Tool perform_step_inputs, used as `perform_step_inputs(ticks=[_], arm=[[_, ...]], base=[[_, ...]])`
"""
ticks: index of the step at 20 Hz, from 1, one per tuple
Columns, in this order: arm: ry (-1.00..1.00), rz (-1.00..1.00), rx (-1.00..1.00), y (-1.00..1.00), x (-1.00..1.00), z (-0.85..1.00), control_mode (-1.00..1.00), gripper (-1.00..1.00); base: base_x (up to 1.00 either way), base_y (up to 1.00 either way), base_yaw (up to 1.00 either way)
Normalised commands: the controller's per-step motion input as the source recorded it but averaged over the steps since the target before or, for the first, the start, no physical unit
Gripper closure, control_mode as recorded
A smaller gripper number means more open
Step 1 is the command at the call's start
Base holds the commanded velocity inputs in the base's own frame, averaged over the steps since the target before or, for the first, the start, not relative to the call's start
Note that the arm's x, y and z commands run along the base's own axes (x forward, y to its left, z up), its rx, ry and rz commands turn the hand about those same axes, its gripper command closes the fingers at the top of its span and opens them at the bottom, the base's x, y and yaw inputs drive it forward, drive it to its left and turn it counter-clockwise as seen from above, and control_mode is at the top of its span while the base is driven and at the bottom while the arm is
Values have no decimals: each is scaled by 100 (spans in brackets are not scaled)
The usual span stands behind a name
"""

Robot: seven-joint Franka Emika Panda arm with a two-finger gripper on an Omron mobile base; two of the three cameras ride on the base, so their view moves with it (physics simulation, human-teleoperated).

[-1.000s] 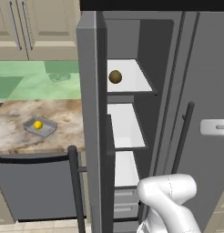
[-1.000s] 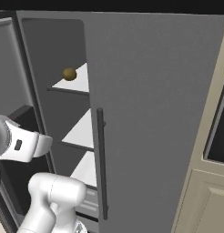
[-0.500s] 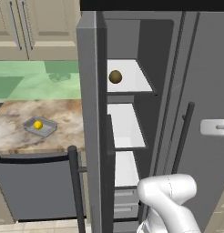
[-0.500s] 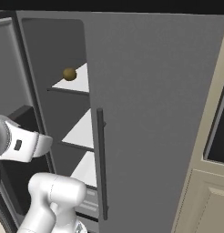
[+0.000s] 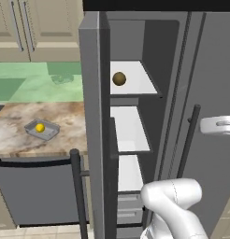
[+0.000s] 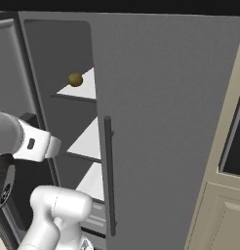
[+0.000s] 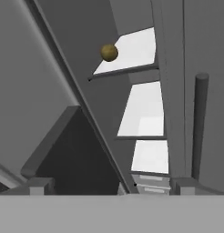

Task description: Take the lemon and potato out of the freezer and place them in the tupperware container on the counter. Then put the tupperware containing the vegetables back in the freezer.

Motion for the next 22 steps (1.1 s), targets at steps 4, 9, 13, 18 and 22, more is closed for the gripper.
perform_step_inputs(ticks=[4, 9, 13, 18, 22], arm=[[28, 17, 0, 26, 63, 0, -100, -100], [24, 7, 0, 58, 69, -7, -100, -100], [2, 1, 0, 71, 34, -38, -100, -100], [0, 0, 0, 17, 18, -35, -100, -100], [0, 0, 0, 0, 24, -43, -100, -100]], base=[[0, 0, 0], [0, 0, 0], [0, 0, 0], [0, 0, 0], [0, 0, 0]])
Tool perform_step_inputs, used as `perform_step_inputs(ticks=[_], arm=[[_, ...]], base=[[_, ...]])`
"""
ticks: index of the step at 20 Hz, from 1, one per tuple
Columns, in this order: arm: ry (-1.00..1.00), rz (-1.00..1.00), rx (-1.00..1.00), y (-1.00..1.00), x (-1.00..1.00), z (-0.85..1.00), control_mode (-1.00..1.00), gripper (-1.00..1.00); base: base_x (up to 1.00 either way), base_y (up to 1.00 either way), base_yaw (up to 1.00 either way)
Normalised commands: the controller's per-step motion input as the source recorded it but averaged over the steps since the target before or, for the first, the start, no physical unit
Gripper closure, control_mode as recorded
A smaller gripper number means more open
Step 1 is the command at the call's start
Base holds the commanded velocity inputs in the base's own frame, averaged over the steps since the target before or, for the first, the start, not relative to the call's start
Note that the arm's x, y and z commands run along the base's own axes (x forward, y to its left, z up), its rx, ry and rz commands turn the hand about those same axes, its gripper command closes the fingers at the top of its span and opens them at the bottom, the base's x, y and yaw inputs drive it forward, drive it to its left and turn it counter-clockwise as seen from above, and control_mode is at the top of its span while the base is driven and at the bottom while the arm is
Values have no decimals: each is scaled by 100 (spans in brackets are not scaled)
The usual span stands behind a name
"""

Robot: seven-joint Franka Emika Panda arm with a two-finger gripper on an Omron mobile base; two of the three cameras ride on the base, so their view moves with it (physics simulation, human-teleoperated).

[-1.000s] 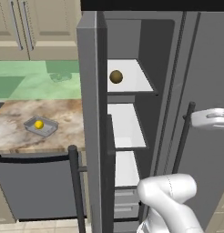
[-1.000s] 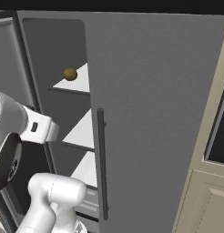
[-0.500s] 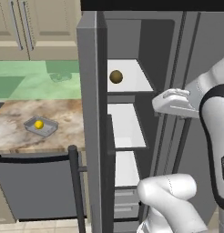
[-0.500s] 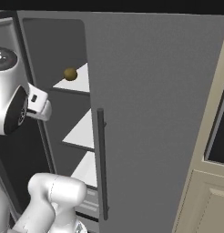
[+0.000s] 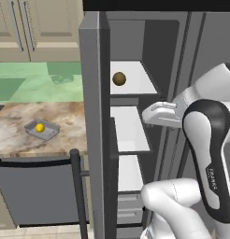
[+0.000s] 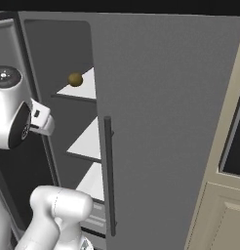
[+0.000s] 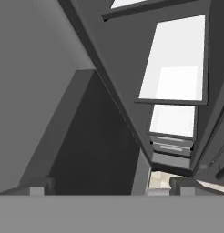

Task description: Take the lemon and potato out of the freezer and place them in the tupperware container on the counter. Then put the tupperware containing the vegetables back in the freezer.

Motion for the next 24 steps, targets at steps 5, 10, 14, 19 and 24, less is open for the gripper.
perform_step_inputs(ticks=[5, 10, 14, 19, 24], arm=[[0, 2, 0, 0, 22, -23, -100, -100], [0, 2, 0, 3, 35, -23, -100, -100], [0, 2, 0, 1, 36, -29, -100, -100], [2, 5, 0, 8, 41, -30, -100, -100], [2, 6, 0, 10, 32, -24, -100, -100]], base=[[0, 0, 0], [0, 0, 0], [0, 0, 0], [0, 0, 0], [0, 0, 0]])
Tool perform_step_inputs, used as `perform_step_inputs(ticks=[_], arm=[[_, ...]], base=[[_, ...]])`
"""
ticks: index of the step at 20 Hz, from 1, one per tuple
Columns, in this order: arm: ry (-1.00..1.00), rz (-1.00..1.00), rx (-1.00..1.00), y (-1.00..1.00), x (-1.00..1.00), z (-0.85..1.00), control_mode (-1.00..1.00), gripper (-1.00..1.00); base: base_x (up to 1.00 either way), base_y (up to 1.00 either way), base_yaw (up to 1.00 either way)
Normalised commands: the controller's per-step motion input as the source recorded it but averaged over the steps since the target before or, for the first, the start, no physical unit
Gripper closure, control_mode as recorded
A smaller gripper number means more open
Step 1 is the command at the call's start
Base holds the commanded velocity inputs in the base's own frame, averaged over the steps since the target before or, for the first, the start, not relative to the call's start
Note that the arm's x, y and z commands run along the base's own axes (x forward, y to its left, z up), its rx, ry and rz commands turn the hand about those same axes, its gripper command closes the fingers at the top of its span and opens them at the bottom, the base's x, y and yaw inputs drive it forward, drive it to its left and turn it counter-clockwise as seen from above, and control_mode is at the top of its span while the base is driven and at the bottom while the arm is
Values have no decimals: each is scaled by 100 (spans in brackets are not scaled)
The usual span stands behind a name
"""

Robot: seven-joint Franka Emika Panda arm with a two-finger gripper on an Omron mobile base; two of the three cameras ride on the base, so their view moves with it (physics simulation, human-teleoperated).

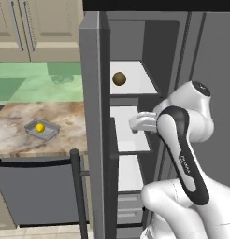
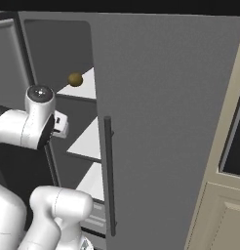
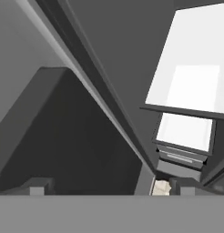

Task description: Take the lemon and potato out of the freezer and place them in the tupperware container on the counter. Then put the tupperware containing the vegetables back in the freezer.

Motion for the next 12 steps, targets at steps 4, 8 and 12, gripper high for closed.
perform_step_inputs(ticks=[4, 8, 12], arm=[[1, 4, 0, 24, 26, -22, -100, -100], [1, 4, 1, 23, 20, -13, -100, -100], [2, 3, 1, 31, 24, -11, -100, -100]], base=[[0, 0, 0], [0, 0, 0], [0, 0, 0]])
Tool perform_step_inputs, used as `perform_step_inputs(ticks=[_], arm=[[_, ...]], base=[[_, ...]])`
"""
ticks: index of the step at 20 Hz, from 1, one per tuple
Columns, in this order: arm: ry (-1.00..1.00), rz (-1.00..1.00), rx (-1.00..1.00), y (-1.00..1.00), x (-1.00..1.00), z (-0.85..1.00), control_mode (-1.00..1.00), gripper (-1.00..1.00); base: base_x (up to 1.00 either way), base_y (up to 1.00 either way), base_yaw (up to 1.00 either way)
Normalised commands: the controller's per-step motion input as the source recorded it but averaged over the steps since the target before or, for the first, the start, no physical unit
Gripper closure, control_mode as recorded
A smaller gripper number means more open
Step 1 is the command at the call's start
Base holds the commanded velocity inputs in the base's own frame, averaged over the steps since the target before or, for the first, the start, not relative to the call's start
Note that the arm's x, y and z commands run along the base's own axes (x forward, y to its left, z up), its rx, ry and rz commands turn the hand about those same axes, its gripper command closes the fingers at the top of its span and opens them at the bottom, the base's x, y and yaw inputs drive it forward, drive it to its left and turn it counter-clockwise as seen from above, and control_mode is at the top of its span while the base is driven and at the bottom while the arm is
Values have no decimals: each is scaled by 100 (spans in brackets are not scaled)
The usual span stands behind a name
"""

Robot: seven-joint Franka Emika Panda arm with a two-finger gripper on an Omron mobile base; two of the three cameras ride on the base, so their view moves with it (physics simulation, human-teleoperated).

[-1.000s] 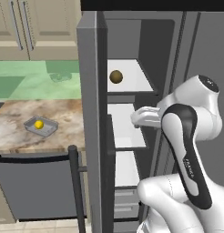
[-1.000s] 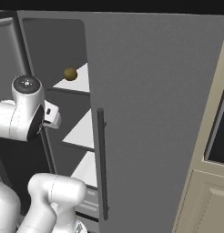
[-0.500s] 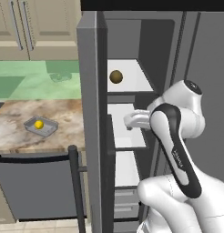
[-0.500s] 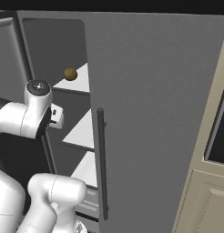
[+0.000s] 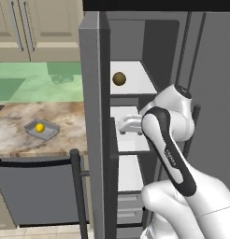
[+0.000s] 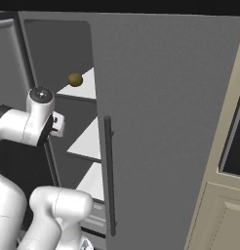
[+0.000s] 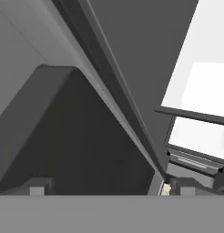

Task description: Take the lemon and potato out of the freezer and place them in the tupperware container on the counter. Then put the tupperware containing the vegetables back in the freezer.

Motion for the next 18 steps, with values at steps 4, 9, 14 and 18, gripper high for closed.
perform_step_inputs(ticks=[4, 9, 14, 18], arm=[[3, 2, 3, 18, 26, -9, -100, -100], [5, 0, 6, 12, 43, -5, -100, -100], [2, 0, 8, 6, 46, 1, -100, -100], [0, 0, 3, 38, 41, 0, -100, -100]], base=[[0, 0, 0], [0, 0, 0], [0, 0, 0], [0, 0, 0]])
